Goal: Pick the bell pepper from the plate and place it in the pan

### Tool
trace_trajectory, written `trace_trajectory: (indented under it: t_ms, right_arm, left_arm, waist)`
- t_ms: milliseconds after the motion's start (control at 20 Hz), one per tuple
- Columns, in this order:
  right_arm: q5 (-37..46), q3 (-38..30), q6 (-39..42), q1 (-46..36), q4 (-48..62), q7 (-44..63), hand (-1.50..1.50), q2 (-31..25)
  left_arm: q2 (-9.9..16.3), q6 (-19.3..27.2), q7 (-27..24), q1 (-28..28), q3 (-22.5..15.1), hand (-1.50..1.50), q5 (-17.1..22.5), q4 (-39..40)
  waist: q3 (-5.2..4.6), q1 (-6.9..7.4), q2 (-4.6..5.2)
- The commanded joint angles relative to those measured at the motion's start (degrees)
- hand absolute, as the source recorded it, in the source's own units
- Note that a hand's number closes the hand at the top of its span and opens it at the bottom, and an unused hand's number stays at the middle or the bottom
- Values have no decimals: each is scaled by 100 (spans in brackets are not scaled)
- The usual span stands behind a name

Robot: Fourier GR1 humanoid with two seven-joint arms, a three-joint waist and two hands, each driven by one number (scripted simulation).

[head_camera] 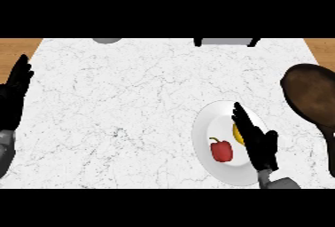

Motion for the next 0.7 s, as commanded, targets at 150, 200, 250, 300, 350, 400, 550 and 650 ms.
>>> trace_trajectory:
  t_ms: [150,200,250,300,350,400,550,650]
  right_arm:
    - [-868,-110,1894,-814,-706,-965,150,-317]
    - [-971,-25,2143,-895,-974,-1169,150,-274]
    - [-1077,35,2428,-1164,-1114,-1362,150,-219]
    - [680,-318,1411,-1099,-708,-1256,150,-1500]
    - [-516,-1055,1768,-716,-411,-1542,150,-1286]
    - [-817,-1079,2327,-462,-417,-1950,-150,-1386]
    - [-793,-1141,3350,22,-108,-3023,-150,-1793]
    - [-260,-1231,3548,82,120,-3585,-150,-2217]
  left_arm:
    - [-1035,-202,-511,160,-546,0,277,-577]
    - [-1217,-384,-627,270,-692,0,420,-735]
    - [-1502,-375,-764,189,-855,0,443,-759]
    - [-1594,-440,-561,332,-925,0,582,-740]
    - [-1903,-302,-900,647,-1149,0,448,-888]
    - [-2001,-341,-1149,815,-1218,0,410,-787]
    - [-2073,-347,-966,775,-1333,0,380,-949]
    - [-2122,-118,-1016,946,-1468,0,115,-1123]
  waist:
    - [31,59,59]
    - [29,86,16]
    - [29,74,40]
    - [-27,-137,-1]
    - [22,-89,79]
    - [24,-94,89]
    - [27,-80,87]
    - [27,-51,79]
